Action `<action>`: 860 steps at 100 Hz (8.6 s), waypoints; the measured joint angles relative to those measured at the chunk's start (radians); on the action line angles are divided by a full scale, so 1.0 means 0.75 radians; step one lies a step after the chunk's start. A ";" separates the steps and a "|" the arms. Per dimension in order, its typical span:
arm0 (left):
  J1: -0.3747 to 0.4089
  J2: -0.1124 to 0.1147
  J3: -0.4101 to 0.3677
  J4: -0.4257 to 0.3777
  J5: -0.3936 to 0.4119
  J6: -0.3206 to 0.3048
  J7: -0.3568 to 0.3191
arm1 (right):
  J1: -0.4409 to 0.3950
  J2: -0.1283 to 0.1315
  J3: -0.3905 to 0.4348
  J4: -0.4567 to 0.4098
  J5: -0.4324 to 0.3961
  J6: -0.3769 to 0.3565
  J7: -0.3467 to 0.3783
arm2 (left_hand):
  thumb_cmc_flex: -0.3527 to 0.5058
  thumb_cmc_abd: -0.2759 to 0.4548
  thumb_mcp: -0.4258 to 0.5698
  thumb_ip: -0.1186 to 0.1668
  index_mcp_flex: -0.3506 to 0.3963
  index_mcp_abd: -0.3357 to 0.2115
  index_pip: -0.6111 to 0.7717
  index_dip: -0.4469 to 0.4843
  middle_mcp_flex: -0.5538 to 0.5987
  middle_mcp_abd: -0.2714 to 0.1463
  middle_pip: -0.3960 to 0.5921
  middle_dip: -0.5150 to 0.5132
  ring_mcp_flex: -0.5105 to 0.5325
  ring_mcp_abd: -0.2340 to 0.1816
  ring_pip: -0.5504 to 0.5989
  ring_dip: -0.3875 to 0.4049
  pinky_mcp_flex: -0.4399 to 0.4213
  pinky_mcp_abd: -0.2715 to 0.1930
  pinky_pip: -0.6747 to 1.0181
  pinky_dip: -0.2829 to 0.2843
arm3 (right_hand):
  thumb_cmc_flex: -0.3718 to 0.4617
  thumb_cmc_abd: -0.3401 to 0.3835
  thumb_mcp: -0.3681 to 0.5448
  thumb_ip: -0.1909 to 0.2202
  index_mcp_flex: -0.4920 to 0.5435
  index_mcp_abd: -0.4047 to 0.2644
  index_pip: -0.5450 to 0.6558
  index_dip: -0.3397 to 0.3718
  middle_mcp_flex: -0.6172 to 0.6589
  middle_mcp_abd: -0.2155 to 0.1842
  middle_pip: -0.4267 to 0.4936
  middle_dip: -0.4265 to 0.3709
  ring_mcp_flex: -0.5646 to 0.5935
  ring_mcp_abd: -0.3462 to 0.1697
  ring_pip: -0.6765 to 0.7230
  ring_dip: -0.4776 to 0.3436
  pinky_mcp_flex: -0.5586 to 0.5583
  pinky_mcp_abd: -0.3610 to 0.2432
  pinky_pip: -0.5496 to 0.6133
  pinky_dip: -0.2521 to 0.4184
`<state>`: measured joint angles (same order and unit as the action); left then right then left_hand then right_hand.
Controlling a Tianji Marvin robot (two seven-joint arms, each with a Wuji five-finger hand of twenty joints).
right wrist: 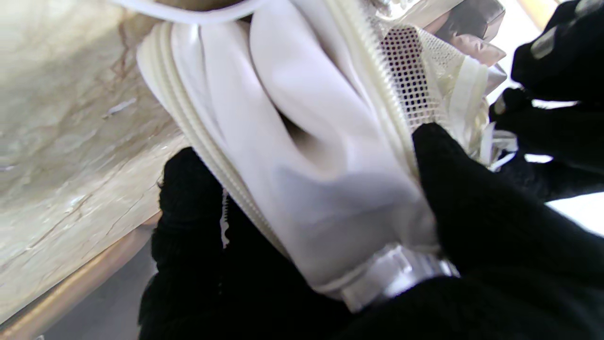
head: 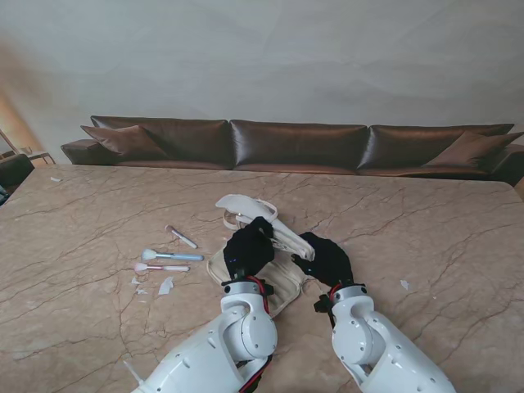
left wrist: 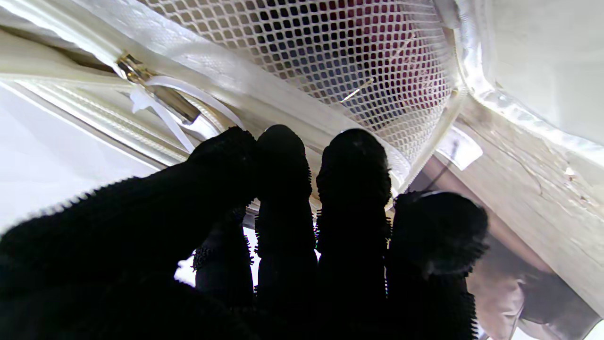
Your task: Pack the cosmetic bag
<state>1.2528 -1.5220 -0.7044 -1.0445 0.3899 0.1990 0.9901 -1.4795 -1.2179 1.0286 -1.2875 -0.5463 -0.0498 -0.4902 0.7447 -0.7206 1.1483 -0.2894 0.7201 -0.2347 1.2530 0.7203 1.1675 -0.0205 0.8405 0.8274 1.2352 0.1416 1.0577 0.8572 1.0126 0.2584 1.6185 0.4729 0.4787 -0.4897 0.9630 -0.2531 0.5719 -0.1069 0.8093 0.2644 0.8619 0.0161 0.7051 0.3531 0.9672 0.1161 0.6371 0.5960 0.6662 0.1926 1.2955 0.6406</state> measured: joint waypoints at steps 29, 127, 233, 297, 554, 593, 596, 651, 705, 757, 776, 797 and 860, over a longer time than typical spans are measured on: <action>0.009 0.015 -0.035 0.012 -0.014 0.010 -0.020 | -0.014 -0.010 0.023 -0.016 0.008 0.023 0.010 | 0.000 0.000 -0.012 -0.001 -0.001 0.000 -0.010 0.017 0.000 -0.008 0.009 -0.001 0.000 -0.005 0.010 0.009 0.002 -0.001 0.002 0.000 | 0.054 -0.013 -0.015 -0.001 0.015 -0.028 0.028 0.000 0.050 0.000 0.001 -0.020 0.036 0.000 -0.002 -0.018 0.020 -0.007 0.008 -0.019; -0.066 0.108 -0.166 0.037 0.029 0.113 -0.169 | -0.042 -0.003 0.088 -0.043 0.010 0.057 0.034 | 0.000 0.014 -0.031 -0.002 -0.012 0.000 -0.010 0.034 0.000 -0.014 0.010 -0.001 0.000 -0.010 0.012 0.010 0.006 -0.012 0.007 0.000 | 0.054 -0.035 -0.015 -0.002 0.033 -0.120 0.049 0.013 0.119 0.000 0.034 -0.017 0.076 -0.002 0.034 -0.016 0.064 -0.029 0.054 -0.034; -0.094 0.209 -0.201 -0.028 0.086 0.120 -0.393 | -0.025 -0.002 0.075 -0.015 0.010 0.060 0.007 | -0.021 0.013 -0.089 -0.021 -0.014 -0.014 -0.022 0.035 0.000 -0.076 0.016 0.011 0.000 0.012 0.012 0.010 0.006 0.001 0.017 0.000 | 0.054 -0.062 0.000 -0.003 0.049 -0.127 0.068 0.015 0.151 0.000 0.035 -0.017 0.106 -0.004 0.037 -0.014 0.084 -0.030 0.081 -0.050; 0.141 0.265 -0.243 -0.315 -0.008 0.042 -0.507 | 0.006 -0.011 0.030 -0.007 0.046 0.136 -0.023 | -0.086 0.059 0.030 -0.017 0.000 0.109 -0.125 -0.196 -0.002 0.026 -0.327 0.038 -0.103 0.132 -0.159 0.014 -0.194 0.093 0.013 -0.003 | 0.068 -0.068 0.053 -0.004 0.092 -0.131 0.117 0.015 0.165 0.000 0.035 -0.017 0.126 -0.004 0.055 -0.014 0.108 -0.030 0.107 -0.064; 0.428 0.403 -0.509 -0.487 0.323 -0.089 -0.560 | -0.028 0.159 0.125 -0.410 -0.168 0.305 0.714 | -0.488 0.562 -0.370 0.381 -0.037 0.396 -1.033 -0.544 -0.602 0.200 -0.627 -0.696 -0.704 0.166 -0.758 -0.361 -0.963 0.135 -0.594 0.273 | -0.532 -0.109 -0.282 0.215 -0.552 0.500 -1.137 -0.165 -0.903 0.262 -0.798 -0.339 -0.949 0.165 -0.629 -0.350 -0.751 0.027 -0.834 -0.077; 0.443 0.407 -0.531 -0.483 0.320 -0.103 -0.570 | 0.222 0.187 -0.121 -0.363 -0.301 0.341 0.807 | -0.490 0.562 -0.384 0.396 -0.037 0.396 -1.033 -0.544 -0.602 0.199 -0.627 -0.696 -0.704 0.166 -0.771 -0.361 -0.971 0.135 -0.609 0.274 | -0.532 -0.141 -0.282 0.215 -0.536 0.504 -1.140 -0.364 -0.909 0.270 -0.916 -0.399 -0.956 0.165 -0.633 -0.359 -0.731 0.031 -0.834 -0.079; 0.445 0.408 -0.535 -0.483 0.322 -0.103 -0.574 | 0.242 0.187 -0.138 -0.360 -0.310 0.344 0.830 | -0.490 0.562 -0.384 0.396 -0.036 0.396 -1.033 -0.544 -0.602 0.199 -0.627 -0.696 -0.704 0.166 -0.771 -0.361 -0.972 0.135 -0.609 0.274 | -0.532 -0.141 -0.282 0.215 -0.536 0.504 -1.149 -0.366 -0.921 0.275 -0.928 -0.401 -0.956 0.165 -0.633 -0.359 -0.731 0.031 -0.834 -0.079; 0.486 0.449 -0.638 -0.506 0.420 -0.111 -0.685 | 0.538 0.152 -0.433 -0.138 -0.275 0.434 0.825 | -0.491 0.562 -0.407 0.409 -0.036 0.395 -1.033 -0.544 -0.650 0.163 -0.628 -0.696 -0.812 0.155 -0.838 -0.363 -1.112 0.134 -0.732 0.275 | -0.258 -0.142 -0.416 0.217 -0.539 0.461 -1.101 0.082 -0.917 0.095 -0.062 -0.044 -0.444 0.029 -0.280 -0.070 -0.368 -0.002 -0.487 -0.012; 0.423 0.515 -0.699 -0.486 0.550 -0.113 -0.891 | 0.597 0.090 -0.396 0.144 -0.176 0.071 0.544 | -0.462 0.419 -0.303 0.377 -0.088 0.356 -0.921 -0.477 -0.697 0.111 -0.629 -0.671 -0.895 0.103 -0.867 -0.356 -1.187 0.116 -0.859 0.273 | -0.026 -0.353 0.304 -0.040 -0.025 0.052 -0.078 0.313 0.024 -0.131 0.132 0.161 0.060 -0.095 0.094 0.069 0.078 -0.080 0.025 -0.002; 0.275 0.578 -0.677 -0.340 0.763 -0.208 -0.938 | 0.584 0.079 -0.312 0.188 -0.141 -0.055 0.480 | -0.223 0.053 -0.149 0.119 -0.083 0.196 -0.568 -0.430 -0.586 -0.017 -0.457 -0.460 -0.823 0.050 -0.793 -0.259 -1.134 0.088 -0.849 0.279 | 0.071 -0.386 0.304 -0.073 0.052 -0.049 0.050 0.234 0.136 -0.133 0.132 0.193 0.125 -0.096 0.156 0.098 0.149 -0.084 0.076 -0.014; 0.230 0.587 -0.615 -0.259 0.750 -0.229 -0.920 | 0.580 0.078 -0.312 0.190 -0.128 -0.056 0.467 | -0.252 0.053 -0.131 0.119 -0.046 0.207 -0.663 -0.450 -0.586 -0.017 -0.457 -0.460 -0.826 0.050 -0.815 -0.255 -1.170 0.084 -0.849 0.279 | 0.071 -0.386 0.304 -0.074 0.053 -0.049 0.051 0.233 0.136 -0.133 0.132 0.202 0.125 -0.096 0.156 0.109 0.148 -0.084 0.087 -0.014; 0.177 0.585 -0.559 -0.171 0.738 -0.233 -0.889 | 0.573 0.077 -0.304 0.189 -0.125 -0.056 0.469 | -0.268 0.072 -0.098 0.158 -0.044 0.222 -0.752 -0.452 -0.615 -0.017 -0.463 -0.460 -0.877 0.048 -0.821 -0.255 -1.200 0.082 -0.861 0.279 | 0.071 -0.386 0.304 -0.074 0.071 -0.050 0.051 0.225 0.137 -0.133 0.132 0.204 0.125 -0.096 0.156 0.109 0.145 -0.084 0.088 -0.014; 0.041 0.583 -0.419 0.021 0.731 -0.252 -0.795 | 0.573 0.078 -0.305 0.194 -0.095 -0.074 0.487 | -0.266 0.085 -0.096 0.159 -0.044 0.222 -0.768 -0.429 -0.645 -0.017 -0.458 -0.455 -0.930 0.048 -0.818 -0.254 -1.243 0.066 -0.863 0.279 | 0.071 -0.386 0.304 -0.074 0.072 -0.051 0.064 0.215 0.137 -0.133 0.132 0.206 0.125 -0.096 0.158 0.118 0.142 -0.084 0.107 -0.014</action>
<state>1.2837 -1.0850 -1.0187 -1.0288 0.9380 0.0104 0.3935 -1.0494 -1.1598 0.8001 -1.1419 -0.6172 -0.1054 -0.1252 0.5449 -0.6570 1.0759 -0.1703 0.6870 -0.0679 0.6769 0.3983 0.6835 -0.0332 0.4971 0.4860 0.5380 0.1775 0.4440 0.6670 0.0802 0.3078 0.9714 0.6821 0.5318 -0.7793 1.1908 -0.3082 0.6256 -0.1452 0.8570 0.4253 0.9646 -0.0837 0.8037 0.5076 1.0608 0.0444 0.7553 0.6842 0.7729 0.1293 1.3760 0.6304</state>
